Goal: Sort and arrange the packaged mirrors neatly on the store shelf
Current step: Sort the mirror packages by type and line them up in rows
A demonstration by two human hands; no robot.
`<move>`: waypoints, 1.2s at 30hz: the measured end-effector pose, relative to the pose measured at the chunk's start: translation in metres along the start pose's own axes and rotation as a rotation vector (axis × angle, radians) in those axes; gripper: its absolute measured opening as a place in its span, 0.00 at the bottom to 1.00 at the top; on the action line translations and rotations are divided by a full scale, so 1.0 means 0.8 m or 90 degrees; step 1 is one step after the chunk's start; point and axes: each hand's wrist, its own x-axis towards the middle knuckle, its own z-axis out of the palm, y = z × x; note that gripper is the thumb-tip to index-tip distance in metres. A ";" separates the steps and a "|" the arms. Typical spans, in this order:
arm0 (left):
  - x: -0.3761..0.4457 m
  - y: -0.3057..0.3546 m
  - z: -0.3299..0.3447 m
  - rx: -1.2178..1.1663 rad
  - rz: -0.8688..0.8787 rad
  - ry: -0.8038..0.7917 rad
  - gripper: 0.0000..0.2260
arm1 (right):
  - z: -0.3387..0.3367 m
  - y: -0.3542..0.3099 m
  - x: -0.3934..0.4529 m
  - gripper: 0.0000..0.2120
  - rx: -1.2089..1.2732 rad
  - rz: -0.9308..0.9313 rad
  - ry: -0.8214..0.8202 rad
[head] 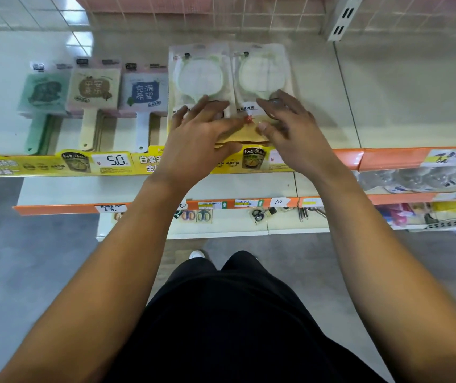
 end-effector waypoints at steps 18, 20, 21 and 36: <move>0.018 0.025 0.011 0.007 -0.015 -0.018 0.11 | -0.030 0.036 -0.013 0.20 0.054 0.021 -0.016; 0.018 0.025 0.012 0.002 -0.018 -0.017 0.11 | -0.031 0.036 -0.014 0.19 0.066 0.016 -0.021; 0.018 0.024 0.013 -0.003 -0.017 -0.012 0.11 | -0.031 0.036 -0.014 0.19 0.073 0.016 -0.023; 0.058 -0.005 0.007 0.069 -0.120 0.106 0.20 | -0.014 -0.005 0.061 0.22 -0.099 0.103 0.099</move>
